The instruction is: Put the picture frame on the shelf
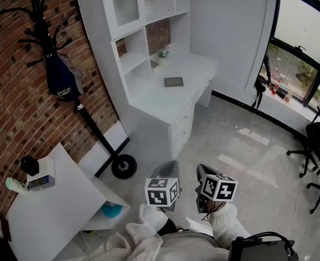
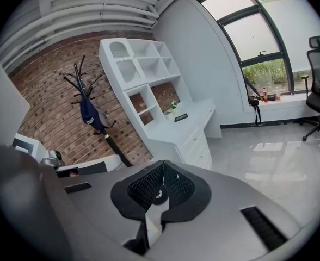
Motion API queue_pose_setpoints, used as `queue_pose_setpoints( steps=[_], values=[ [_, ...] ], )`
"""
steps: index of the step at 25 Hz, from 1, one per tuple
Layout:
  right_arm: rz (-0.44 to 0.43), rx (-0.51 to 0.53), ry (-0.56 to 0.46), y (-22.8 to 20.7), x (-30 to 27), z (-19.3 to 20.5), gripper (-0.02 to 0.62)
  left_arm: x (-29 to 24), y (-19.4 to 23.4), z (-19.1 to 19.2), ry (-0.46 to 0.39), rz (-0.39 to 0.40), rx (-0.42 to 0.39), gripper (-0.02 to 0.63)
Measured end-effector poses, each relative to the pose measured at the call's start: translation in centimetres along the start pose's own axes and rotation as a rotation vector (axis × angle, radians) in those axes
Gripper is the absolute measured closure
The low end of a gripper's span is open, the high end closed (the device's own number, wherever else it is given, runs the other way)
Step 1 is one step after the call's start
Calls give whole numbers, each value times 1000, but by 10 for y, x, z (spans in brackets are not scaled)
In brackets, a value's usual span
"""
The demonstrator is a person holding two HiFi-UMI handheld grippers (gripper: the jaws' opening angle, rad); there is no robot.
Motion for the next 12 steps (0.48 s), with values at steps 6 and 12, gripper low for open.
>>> queue_pose_setpoints(
  steps=[6,12],
  values=[
    [-10,-62,-12,-19,-13,-4,571,-21,1,2,30,-22,-5,598],
    [-1,-86,0,-31,-44,-20,571,-53,14,-5,46,-17,-12,598]
  ],
)
Point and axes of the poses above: the fingertips, and each gripper's own axes: x backward along the fingers, y to its left, z out of its underside, the point moved 7 cm from there along x, backward along the fingers, and after that the axes turned 9 degrees about -x, right-handed, at the moved point
